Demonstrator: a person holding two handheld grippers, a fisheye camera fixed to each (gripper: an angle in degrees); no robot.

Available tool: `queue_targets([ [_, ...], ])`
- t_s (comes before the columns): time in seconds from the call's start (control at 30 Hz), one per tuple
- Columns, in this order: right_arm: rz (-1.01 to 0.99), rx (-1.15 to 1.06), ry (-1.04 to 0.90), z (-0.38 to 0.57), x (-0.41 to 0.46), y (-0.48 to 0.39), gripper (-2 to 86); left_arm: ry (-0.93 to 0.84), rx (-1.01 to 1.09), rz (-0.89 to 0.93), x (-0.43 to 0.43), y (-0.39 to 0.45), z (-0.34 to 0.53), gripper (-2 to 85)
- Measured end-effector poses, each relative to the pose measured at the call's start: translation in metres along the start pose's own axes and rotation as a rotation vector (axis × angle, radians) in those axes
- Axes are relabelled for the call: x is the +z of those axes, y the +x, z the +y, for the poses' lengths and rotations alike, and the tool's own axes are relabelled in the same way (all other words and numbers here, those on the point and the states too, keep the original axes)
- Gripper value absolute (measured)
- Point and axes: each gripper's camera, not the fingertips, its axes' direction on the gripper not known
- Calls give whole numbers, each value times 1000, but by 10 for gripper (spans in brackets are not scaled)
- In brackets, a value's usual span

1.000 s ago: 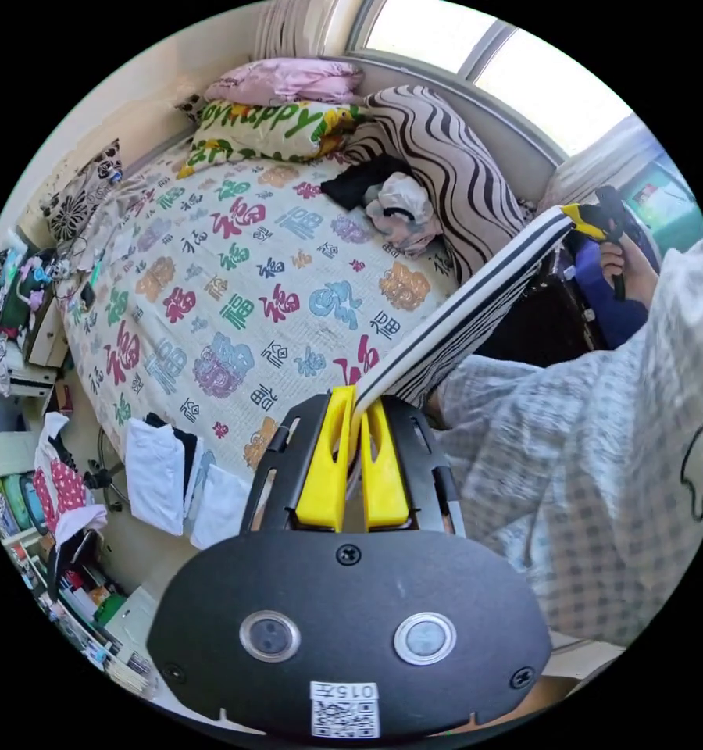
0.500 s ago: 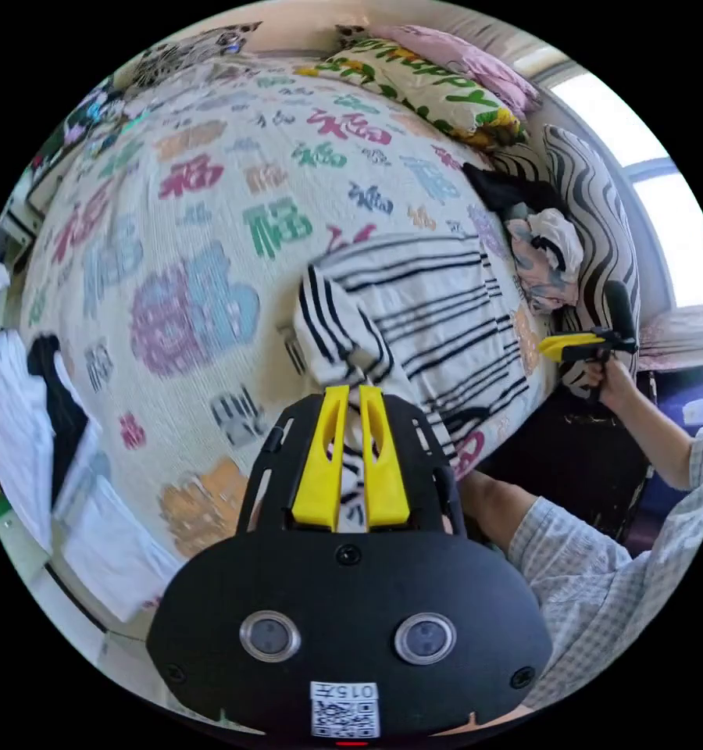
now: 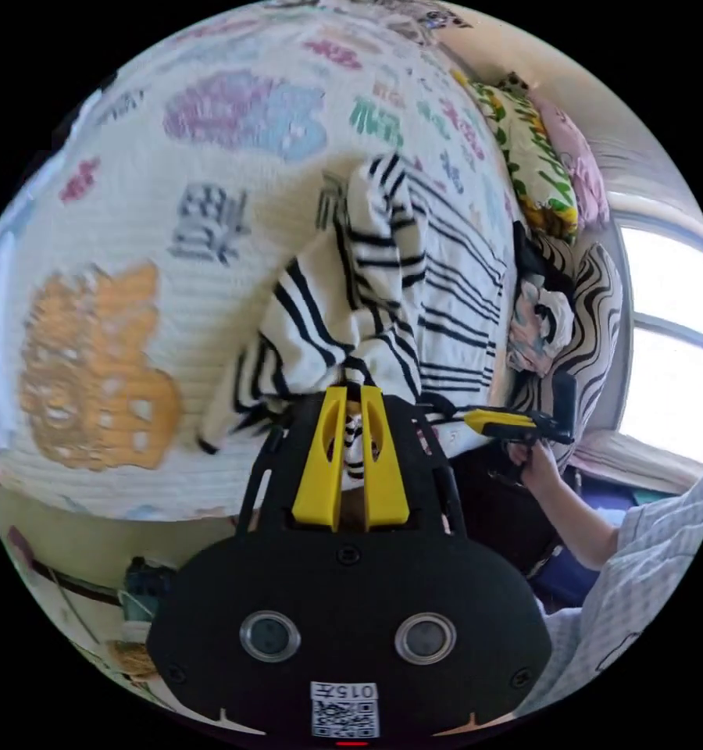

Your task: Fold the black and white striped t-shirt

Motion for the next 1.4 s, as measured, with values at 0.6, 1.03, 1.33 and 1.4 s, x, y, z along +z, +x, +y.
queue_targets([
  [0.6,332,-187,-152,-72,-17,26,66,-101,-72,113,-43,-155,-54,63],
  [1.03,212,-124,-49,-88,-105,48,6,-12,-270,208,-108,-260,-89,-6],
  [1.33,110,-155,-31,-107,-183,56,4,-27,-514,526,-108,-307,-97,103],
  [1.4,111,-157,-56,-109,-188,57,4,25,-616,517,-98,-321,-98,109],
])
